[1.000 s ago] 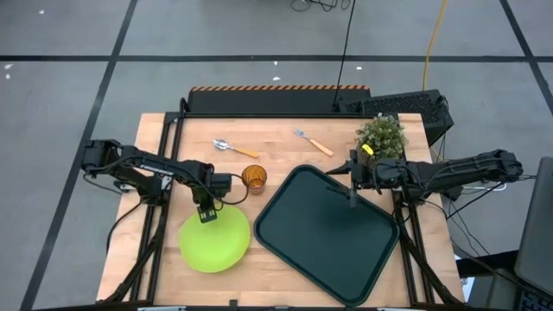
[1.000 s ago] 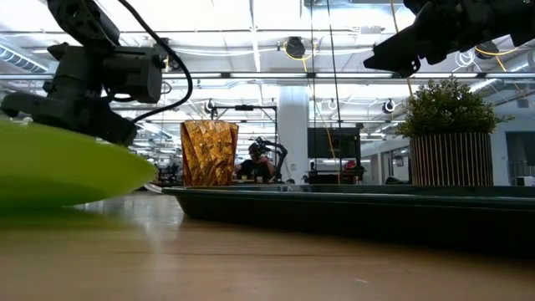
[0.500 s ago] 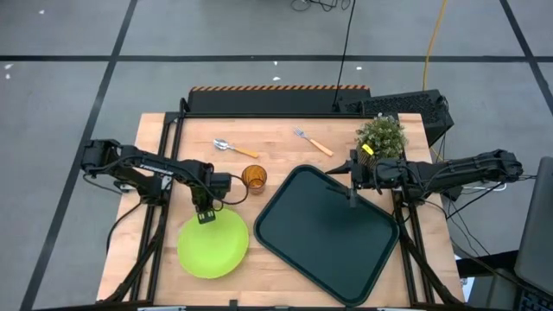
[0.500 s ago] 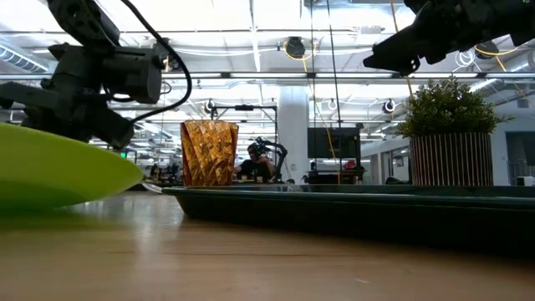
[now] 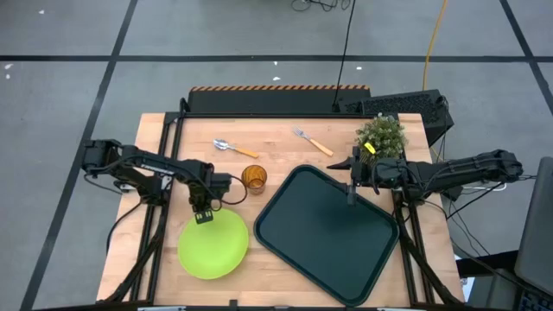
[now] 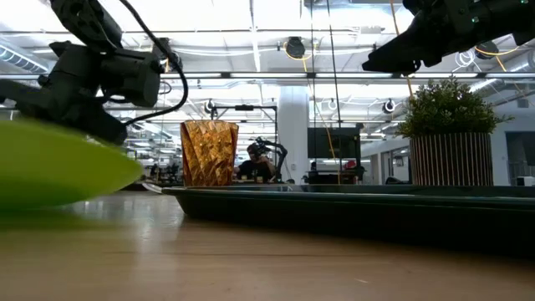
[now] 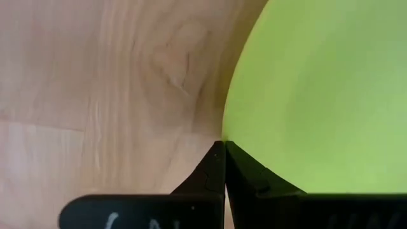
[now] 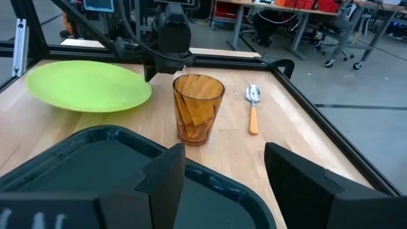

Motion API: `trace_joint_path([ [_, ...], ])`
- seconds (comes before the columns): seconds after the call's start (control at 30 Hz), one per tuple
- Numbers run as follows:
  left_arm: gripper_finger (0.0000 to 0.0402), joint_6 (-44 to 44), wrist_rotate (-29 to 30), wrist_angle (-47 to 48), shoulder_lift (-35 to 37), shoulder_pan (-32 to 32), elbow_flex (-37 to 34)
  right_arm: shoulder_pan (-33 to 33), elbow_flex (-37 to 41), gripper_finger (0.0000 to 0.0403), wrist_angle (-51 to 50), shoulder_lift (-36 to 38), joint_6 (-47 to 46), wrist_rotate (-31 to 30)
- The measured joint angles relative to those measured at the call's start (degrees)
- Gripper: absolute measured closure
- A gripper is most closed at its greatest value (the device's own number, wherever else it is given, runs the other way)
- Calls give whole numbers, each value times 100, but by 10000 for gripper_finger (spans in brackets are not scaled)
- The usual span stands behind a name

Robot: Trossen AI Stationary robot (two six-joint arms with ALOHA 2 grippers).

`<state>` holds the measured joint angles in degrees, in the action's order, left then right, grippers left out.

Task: Pick and place plate/cup/fork/spoon on tray
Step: Put the green plate on the center of the black tray

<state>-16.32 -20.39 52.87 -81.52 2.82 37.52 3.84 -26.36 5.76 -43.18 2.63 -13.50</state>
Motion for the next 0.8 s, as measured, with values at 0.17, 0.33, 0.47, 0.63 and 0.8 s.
trace_joint_path([
  [0.17,401,52,-40,135,2,16,215,0,-1,193,-7,0,0,0],
  [0.33,401,59,-52,147,4,16,334,0,-1,193,-12,0,18,0],
  [0.47,398,-172,-178,342,4,16,343,0,1,193,-75,0,8,0],
  [0.63,370,-451,-214,632,156,15,343,0,1,193,-163,0,-39,0],
  [0.8,324,-745,-358,5,747,151,343,0,1,193,-190,0,-52,0],
])
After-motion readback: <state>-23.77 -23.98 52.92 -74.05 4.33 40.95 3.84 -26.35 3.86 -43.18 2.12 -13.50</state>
